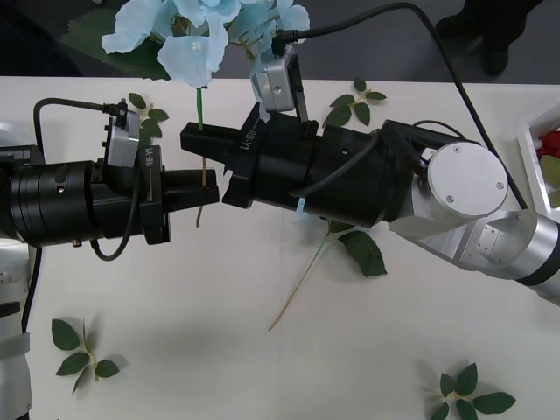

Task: Put the red flowers into the right box and the blue flowers into the left box

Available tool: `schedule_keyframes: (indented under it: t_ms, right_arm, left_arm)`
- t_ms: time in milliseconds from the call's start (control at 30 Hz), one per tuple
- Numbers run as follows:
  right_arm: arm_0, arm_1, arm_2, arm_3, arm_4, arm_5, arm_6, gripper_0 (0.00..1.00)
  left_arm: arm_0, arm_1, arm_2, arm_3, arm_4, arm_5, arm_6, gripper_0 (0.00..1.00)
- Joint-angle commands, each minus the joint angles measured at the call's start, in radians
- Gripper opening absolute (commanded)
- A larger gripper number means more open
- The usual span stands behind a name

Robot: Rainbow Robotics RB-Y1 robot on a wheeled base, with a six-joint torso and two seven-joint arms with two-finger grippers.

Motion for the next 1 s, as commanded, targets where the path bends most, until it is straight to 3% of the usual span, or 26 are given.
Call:
schedule_keyframes:
  t_ms: [33, 133, 233, 267, 300, 333, 367, 733, 1000]
  right_arm:
    - [-0.026, 0.005, -0.011, -0.023, 0.003, 0.001, 0.009, 0.00]
    - [-0.026, 0.005, -0.011, -0.023, 0.003, 0.001, 0.009, 0.00]
    - [-0.026, 0.005, -0.011, -0.023, 0.003, 0.001, 0.009, 0.27]
    - [-0.026, 0.005, -0.011, -0.023, 0.003, 0.001, 0.009, 0.43]
    - [-0.026, 0.005, -0.011, -0.023, 0.003, 0.001, 0.009, 0.73]
    - [-0.026, 0.005, -0.011, -0.023, 0.003, 0.001, 0.009, 0.93]
    - [-0.026, 0.005, -0.011, -0.023, 0.003, 0.001, 0.009, 1.00]
    - [-0.026, 0.005, -0.011, -0.023, 0.003, 0.001, 0.009, 1.00]
    - [0.013, 0.002, 0.042, -0.046, -0.079, -0.084, 0.015, 1.00]
  left_arm:
    - [-0.013, -0.005, -0.005, -0.005, -0.001, -0.005, 0.039, 0.00]
    - [-0.013, -0.004, -0.004, -0.006, 0.001, -0.005, 0.039, 0.00]
    - [-0.013, -0.004, -0.001, -0.006, 0.002, -0.005, 0.039, 0.00]
    - [-0.013, -0.004, -0.001, -0.006, 0.002, -0.005, 0.039, 0.00]
    - [-0.013, -0.004, -0.001, -0.006, 0.002, -0.005, 0.039, 0.00]
    - [-0.013, -0.004, 0.001, -0.006, 0.002, -0.005, 0.039, 0.00]
    - [-0.012, -0.004, 0.002, -0.005, 0.002, -0.006, 0.039, 0.00]
    - [-0.007, 0.029, 0.031, -0.006, 0.031, -0.009, 0.045, 0.00]
    - [0.074, 0.098, 0.091, -0.006, 0.137, -0.088, 0.069, 0.00]
